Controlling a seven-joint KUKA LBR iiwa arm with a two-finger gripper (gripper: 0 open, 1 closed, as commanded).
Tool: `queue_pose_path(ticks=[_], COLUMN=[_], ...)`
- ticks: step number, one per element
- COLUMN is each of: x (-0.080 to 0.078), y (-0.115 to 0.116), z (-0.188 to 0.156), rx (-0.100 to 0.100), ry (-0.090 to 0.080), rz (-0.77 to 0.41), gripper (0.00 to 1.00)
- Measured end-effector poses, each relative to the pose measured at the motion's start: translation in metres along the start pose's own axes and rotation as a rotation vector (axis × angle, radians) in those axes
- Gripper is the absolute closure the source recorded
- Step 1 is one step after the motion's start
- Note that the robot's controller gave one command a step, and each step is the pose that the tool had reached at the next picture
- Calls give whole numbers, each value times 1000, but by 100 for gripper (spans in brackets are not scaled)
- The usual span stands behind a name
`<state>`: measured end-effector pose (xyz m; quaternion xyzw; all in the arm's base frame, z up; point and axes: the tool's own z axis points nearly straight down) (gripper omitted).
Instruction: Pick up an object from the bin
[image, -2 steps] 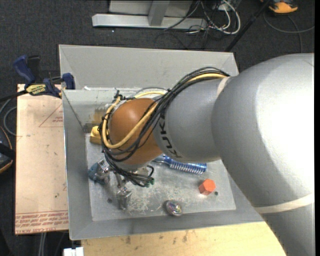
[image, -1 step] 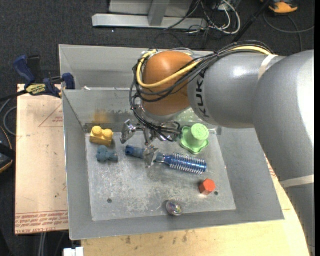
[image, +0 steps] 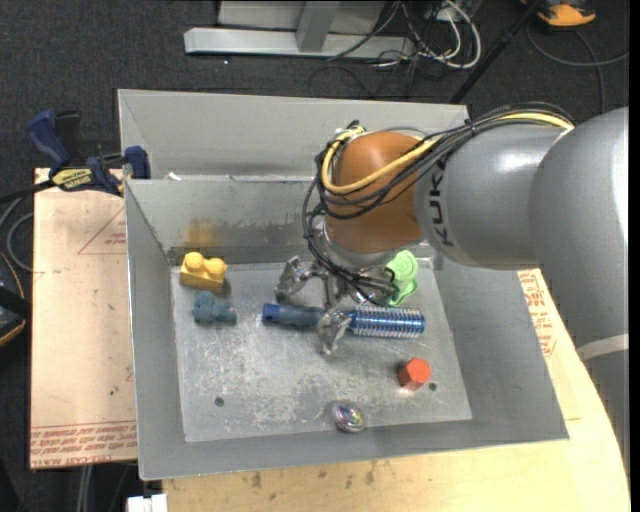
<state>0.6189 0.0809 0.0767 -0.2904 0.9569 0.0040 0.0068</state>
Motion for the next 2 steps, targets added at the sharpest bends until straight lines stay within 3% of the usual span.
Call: queue_pose_path(ticks=[1, 2], x=[-1, 0], y=[-1, -2], z=[-2, -137], rx=[7, 6], ry=[-3, 7], rz=[-4, -18], gripper=[100, 100])
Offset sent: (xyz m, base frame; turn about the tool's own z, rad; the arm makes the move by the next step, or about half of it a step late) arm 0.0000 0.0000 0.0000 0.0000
